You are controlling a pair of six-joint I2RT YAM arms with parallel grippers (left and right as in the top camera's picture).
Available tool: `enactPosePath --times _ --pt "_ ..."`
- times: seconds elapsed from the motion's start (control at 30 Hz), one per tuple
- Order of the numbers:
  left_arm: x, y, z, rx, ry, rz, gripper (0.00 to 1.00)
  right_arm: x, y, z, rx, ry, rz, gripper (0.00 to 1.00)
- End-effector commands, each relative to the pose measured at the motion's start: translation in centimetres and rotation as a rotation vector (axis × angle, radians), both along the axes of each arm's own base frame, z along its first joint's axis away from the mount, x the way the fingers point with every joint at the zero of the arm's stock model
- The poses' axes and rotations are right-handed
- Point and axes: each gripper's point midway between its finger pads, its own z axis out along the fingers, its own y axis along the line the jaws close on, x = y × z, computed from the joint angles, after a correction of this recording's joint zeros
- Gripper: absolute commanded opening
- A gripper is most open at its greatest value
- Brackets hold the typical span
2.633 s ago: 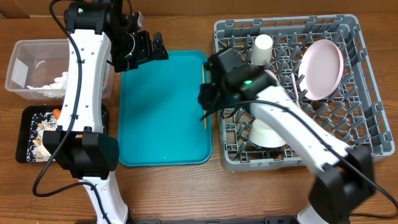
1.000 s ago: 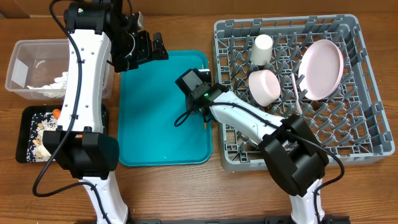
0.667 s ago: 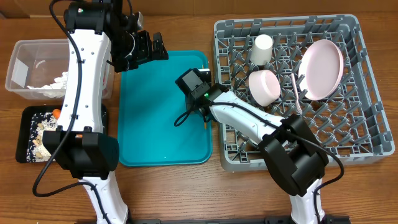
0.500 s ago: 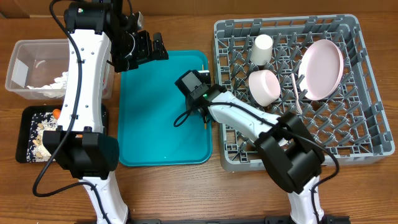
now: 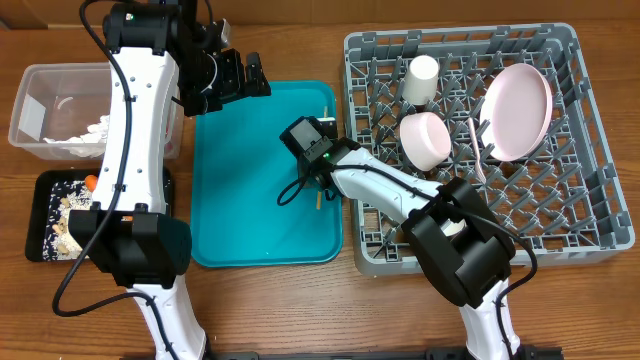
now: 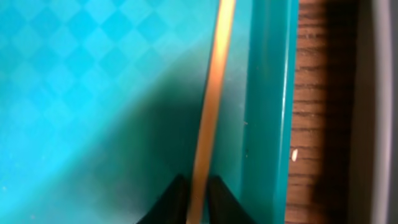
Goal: Sort waste into correct bins and load items into the dishwasher rack
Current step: 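Lower the right gripper and pinch the thin wooden stick, then lift the wooden stick and carry it right into the rack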
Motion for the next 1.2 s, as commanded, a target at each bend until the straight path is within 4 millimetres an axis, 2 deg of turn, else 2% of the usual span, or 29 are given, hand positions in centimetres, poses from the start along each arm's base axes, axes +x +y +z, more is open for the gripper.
enactPosePath --times 0.0,0.23,0.33,0.6,0.77,0.97,1.1,1.17 --pt "-0.2 -0.5 1.9 -0.001 -0.057 -0.02 1.0 -0.9 -0.4 -2.1 -0.022 0.055 0.004 0.13" --pt "-0.2 -0.5 1.9 -0.002 -0.057 -0.02 1.0 -0.9 -0.4 -2.1 -0.021 0.055 0.004 0.11" --pt "-0.2 -0.5 1.9 -0.002 -0.057 -0.02 1.0 -0.7 -0.3 -1.9 -0.018 0.05 0.004 0.04" --pt "-0.2 -0.5 2.0 -0.002 -0.058 -0.02 1.0 0.3 0.6 0.5 0.009 0.015 0.009 0.04" --pt "-0.2 -0.5 2.0 -0.002 -0.058 -0.02 1.0 0.7 1.0 3.8 0.052 -0.036 0.012 0.04" --pt "-0.2 -0.5 1.9 -0.002 -0.057 -0.02 1.0 0.5 0.8 9.1 0.107 -0.101 0.012 0.04" --pt "-0.2 -0.5 1.9 -0.002 -0.057 -0.02 1.0 -0.1 0.1 12.5 0.132 -0.135 0.011 0.04" --pt "-0.2 -0.5 1.9 -0.002 -0.057 -0.02 1.0 -0.3 -0.8 14.2 0.118 -0.167 -0.005 0.04"
